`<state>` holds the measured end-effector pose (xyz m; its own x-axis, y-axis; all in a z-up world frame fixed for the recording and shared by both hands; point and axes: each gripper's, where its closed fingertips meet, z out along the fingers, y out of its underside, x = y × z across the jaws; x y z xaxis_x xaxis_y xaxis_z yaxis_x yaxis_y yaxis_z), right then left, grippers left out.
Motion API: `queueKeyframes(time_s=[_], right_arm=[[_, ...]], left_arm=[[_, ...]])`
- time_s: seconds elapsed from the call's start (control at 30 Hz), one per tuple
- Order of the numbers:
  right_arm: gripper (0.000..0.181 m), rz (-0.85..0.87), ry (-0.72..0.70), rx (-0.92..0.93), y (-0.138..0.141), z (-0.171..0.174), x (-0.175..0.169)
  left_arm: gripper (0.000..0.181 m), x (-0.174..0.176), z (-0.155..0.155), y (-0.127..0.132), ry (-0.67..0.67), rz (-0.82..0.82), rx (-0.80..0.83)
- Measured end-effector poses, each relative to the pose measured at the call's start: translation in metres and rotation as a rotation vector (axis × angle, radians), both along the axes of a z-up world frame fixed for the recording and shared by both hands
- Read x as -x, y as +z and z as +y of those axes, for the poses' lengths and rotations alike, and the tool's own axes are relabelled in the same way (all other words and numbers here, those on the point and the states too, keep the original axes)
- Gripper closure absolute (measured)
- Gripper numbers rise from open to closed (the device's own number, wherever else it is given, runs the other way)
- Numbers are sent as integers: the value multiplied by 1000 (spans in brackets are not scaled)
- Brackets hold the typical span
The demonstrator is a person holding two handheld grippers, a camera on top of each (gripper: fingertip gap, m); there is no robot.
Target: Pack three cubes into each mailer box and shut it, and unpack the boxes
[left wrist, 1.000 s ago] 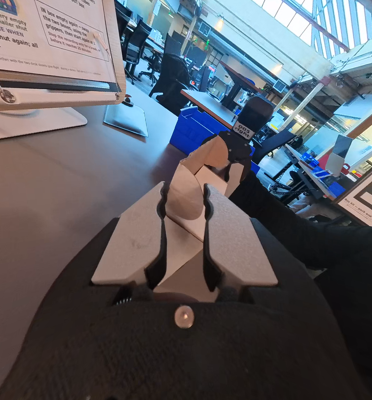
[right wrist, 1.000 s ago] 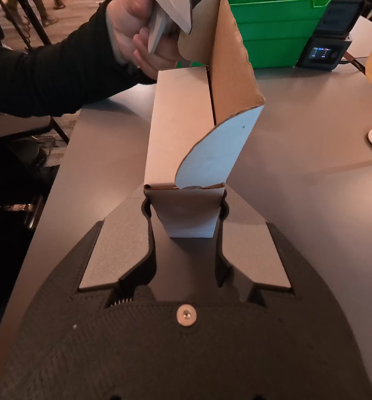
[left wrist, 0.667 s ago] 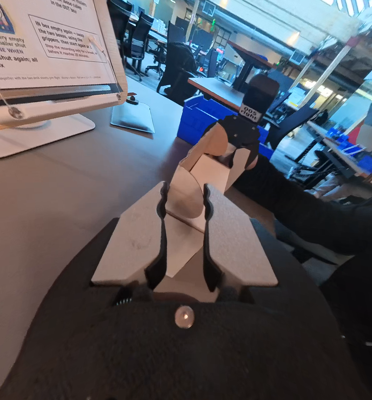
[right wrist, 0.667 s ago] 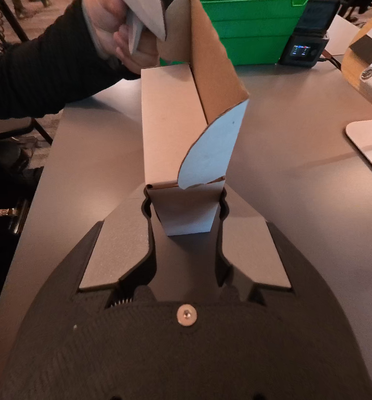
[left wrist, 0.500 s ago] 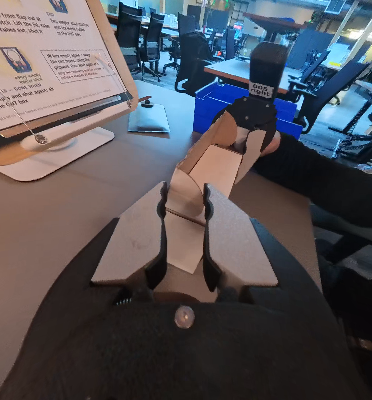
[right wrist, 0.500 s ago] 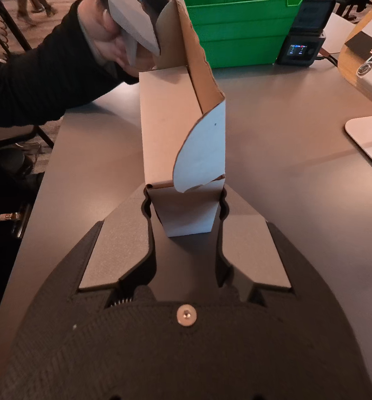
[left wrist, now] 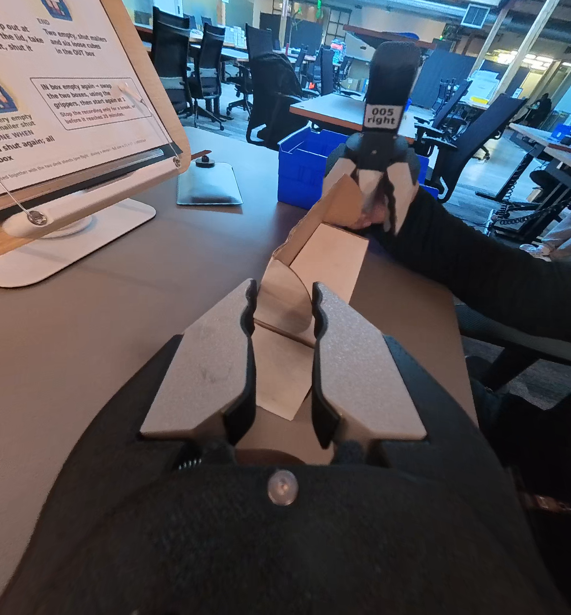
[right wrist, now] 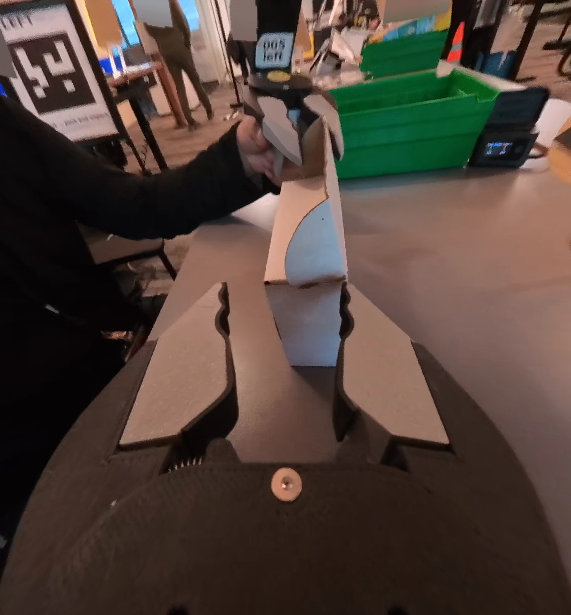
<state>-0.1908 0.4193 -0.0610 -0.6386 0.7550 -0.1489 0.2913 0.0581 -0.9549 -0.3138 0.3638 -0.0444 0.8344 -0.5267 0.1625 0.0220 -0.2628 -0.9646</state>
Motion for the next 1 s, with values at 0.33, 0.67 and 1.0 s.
queueKeyframes(time_s=[0.33, 0.67, 1.0], right_arm=[[137, 119, -11, 135, 17, 15, 13], [137, 196, 52, 164, 30, 13, 7], [149, 186, 179, 171, 26, -9, 6]], left_arm=[[150, -1, -2, 1, -26, -41, 9], [150, -4, -3, 1, -49, -52, 9], [150, -9, -4, 1, -75, -58, 6]])
